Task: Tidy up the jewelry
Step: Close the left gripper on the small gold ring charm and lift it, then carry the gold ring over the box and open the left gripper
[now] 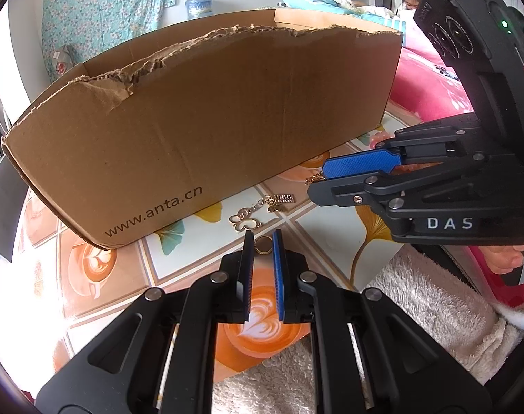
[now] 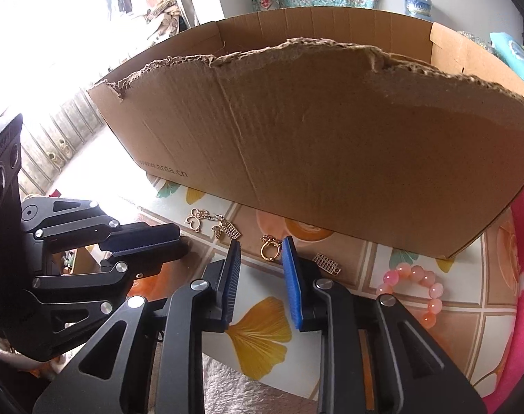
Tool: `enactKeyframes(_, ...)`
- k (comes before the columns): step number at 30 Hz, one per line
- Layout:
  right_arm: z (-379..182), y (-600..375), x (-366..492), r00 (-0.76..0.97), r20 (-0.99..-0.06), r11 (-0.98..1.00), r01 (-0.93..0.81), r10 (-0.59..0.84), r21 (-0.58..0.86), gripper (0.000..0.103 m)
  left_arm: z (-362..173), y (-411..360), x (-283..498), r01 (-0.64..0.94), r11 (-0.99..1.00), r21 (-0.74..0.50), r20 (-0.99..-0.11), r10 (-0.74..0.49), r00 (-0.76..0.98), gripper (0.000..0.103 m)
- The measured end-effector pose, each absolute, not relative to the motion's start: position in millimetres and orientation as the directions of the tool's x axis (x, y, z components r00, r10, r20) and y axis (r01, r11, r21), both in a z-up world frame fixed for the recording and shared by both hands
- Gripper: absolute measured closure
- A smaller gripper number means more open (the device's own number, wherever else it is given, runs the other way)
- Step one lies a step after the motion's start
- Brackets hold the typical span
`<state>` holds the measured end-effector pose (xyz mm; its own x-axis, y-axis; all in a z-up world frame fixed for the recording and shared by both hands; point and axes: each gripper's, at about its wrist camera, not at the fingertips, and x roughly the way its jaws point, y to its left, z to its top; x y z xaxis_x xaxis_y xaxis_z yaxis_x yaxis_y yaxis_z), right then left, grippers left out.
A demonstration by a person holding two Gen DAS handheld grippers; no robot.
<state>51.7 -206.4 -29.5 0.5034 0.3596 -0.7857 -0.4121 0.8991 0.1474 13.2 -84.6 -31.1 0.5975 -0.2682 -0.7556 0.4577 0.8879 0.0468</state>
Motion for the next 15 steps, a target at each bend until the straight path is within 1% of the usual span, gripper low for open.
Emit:
enactKeyframes(2, -28.9, -202.0, 51.4, 0.513, -0.792, 0.903, -0.415, 0.33, 0.108, 0.087, -31.5, -84.4, 13.1, 0.458, 0.888, 0.045, -0.754, -0.271, 0.598, 0.093)
enactKeyframes(5, -28.2, -197.4, 51.7, 0.521, -0.801, 0.906, -0.417, 0.296, 0.064, 0.092, -31.5, -83.7, 12.3, 0.459, 0.887, 0.045, -0.752, -0.272, 0.6, 0.093)
enactKeyframes(15, -17.9, -204.0, 42.2, 0.522, -0.789, 0.907, -0.409, 0.325, 0.103, 0.092, -30.4, -79.5, 11.0, 0.464, 0.885, 0.033, -0.745, -0.287, 0.602, 0.093)
